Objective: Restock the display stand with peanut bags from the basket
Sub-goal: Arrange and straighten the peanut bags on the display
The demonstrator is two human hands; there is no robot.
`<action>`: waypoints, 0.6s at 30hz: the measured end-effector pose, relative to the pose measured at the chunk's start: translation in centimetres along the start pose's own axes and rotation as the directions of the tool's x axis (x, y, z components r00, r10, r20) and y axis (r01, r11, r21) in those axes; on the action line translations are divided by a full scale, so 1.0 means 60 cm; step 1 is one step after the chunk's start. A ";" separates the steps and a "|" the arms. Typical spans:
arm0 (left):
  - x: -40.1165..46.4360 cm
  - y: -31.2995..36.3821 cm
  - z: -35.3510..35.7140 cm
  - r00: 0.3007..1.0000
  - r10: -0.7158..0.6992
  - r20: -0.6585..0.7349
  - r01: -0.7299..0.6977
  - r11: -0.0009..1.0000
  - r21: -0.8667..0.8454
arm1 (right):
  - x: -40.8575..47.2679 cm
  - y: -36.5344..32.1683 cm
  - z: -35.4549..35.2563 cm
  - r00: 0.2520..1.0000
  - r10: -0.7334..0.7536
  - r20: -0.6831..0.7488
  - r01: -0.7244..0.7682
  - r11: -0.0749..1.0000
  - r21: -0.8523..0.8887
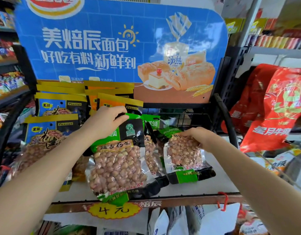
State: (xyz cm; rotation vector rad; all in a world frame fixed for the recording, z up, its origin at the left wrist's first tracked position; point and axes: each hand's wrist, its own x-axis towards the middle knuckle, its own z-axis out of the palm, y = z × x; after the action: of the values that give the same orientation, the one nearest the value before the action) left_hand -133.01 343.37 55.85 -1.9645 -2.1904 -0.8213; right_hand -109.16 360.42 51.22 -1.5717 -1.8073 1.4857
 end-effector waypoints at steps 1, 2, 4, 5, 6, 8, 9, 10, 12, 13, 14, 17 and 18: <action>0.000 0.001 0.000 1.000 0.005 0.000 -0.005 1.000 0.002 | -0.002 -0.006 0.001 0.998 0.008 0.065 -0.011 0.999 0.040; 0.000 0.001 -0.001 1.000 0.006 0.005 -0.006 1.000 0.011 | -0.003 -0.012 0.003 0.994 0.011 0.109 -0.018 0.998 0.067; 0.000 -0.004 0.000 1.000 -0.005 0.018 0.004 0.999 0.048 | 0.001 -0.026 0.004 0.993 0.004 0.121 -0.016 0.996 0.092; -0.001 -0.009 0.002 1.000 -0.015 0.024 0.013 0.997 0.073 | 0.005 -0.033 0.005 0.995 -0.008 0.102 -0.005 0.993 0.118; -0.003 -0.012 0.003 0.999 -0.020 0.027 0.017 0.994 0.107 | 0.008 -0.039 0.004 0.996 -0.028 0.081 0.014 0.985 0.170; -0.005 -0.018 0.008 1.000 -0.013 0.028 0.008 0.982 0.190 | 0.014 -0.049 0.002 0.998 -0.060 0.020 0.052 0.956 0.290; -0.005 -0.019 0.010 1.000 -0.010 0.024 0.004 0.973 0.230 | 0.014 -0.055 0.003 0.998 -0.068 0.000 0.065 0.948 0.311; -0.004 -0.019 0.012 1.000 -0.006 0.023 -0.001 0.964 0.267 | 0.012 -0.060 0.004 0.998 -0.065 0.003 0.061 0.948 0.312; -0.003 -0.017 0.014 0.999 0.020 0.031 -0.029 0.939 0.342 | 0.005 -0.067 0.010 0.997 -0.039 0.068 0.018 0.958 0.286; -0.002 -0.017 0.016 0.999 0.034 0.030 -0.043 0.925 0.378 | 0.002 -0.072 0.010 0.994 -0.031 0.102 0.002 0.962 0.273; -0.002 -0.018 0.019 0.999 0.041 0.030 -0.050 0.910 0.411 | 0.003 -0.077 0.010 0.992 -0.025 0.128 -0.009 0.966 0.258; -0.001 -0.022 0.025 0.998 0.046 0.033 -0.056 0.868 0.493 | 0.011 -0.083 0.012 0.992 -0.013 0.127 -0.015 0.975 0.221; -0.001 -0.023 0.027 0.998 0.048 0.035 -0.059 0.855 0.515 | 0.015 -0.082 0.016 0.994 0.000 0.107 -0.023 0.977 0.213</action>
State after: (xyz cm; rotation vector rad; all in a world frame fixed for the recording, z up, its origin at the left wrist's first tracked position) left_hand -133.83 344.00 53.97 -1.7477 -2.0655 -0.1637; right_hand -112.84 361.45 54.61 -1.4250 -1.6304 1.7352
